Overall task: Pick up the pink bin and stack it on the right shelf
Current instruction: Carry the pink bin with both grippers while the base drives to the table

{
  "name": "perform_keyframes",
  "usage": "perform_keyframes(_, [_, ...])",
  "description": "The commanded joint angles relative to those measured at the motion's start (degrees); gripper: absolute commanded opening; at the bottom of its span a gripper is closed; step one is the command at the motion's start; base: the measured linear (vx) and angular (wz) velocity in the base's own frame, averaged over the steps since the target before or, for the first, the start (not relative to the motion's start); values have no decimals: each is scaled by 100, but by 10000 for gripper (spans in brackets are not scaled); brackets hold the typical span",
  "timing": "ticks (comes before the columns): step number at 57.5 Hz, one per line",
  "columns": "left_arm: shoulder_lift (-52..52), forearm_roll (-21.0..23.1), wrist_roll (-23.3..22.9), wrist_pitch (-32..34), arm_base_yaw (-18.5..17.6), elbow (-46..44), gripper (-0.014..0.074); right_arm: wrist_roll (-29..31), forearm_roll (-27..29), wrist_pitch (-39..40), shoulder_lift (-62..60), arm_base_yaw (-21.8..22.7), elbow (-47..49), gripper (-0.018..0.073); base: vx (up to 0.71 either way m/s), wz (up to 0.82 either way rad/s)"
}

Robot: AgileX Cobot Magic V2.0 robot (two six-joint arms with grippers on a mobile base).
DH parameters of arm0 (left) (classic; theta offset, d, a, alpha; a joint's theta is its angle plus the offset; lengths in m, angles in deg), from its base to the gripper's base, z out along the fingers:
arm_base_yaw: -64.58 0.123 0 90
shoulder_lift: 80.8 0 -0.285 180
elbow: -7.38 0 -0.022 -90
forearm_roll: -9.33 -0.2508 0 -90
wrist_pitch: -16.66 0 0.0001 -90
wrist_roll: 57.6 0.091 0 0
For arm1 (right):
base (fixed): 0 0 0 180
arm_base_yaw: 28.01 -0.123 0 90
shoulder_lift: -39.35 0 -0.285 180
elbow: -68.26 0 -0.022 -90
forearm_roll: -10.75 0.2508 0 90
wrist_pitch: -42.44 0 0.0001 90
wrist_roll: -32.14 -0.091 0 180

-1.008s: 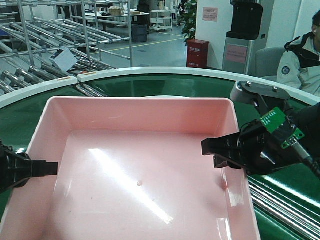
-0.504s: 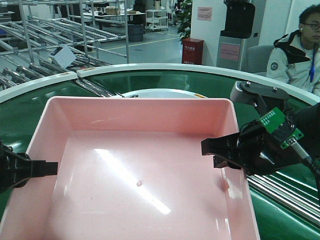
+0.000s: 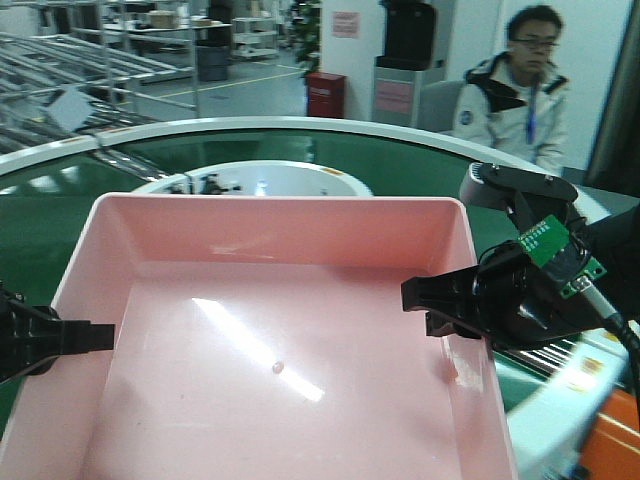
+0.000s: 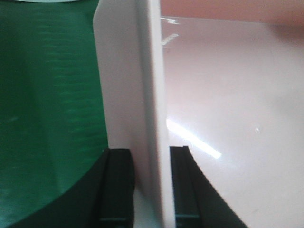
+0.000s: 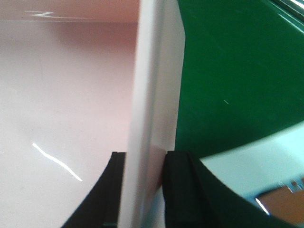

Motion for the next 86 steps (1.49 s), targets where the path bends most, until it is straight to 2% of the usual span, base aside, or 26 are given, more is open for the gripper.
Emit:
perform_keyframes(1, [210, 714, -14, 37, -66, -192, -1, -71, -27, 542, -162, 20, 173, -9, -24, -45])
perform_keyframes(18, [210, 718, -14, 38, -66, -192, -1, -71, -27, 536, -162, 20, 173, -9, -19, -66])
perform_keyframes(47, [220, 719, -14, 38, -66, -192, -1, -71, -27, 516, -168, 20, 173, -9, -9, -93])
perform_keyframes(86, [220, 719, -14, 38, -66, -192, -1, -71, -27, 508, -172, 20, 173, -9, 17, -61])
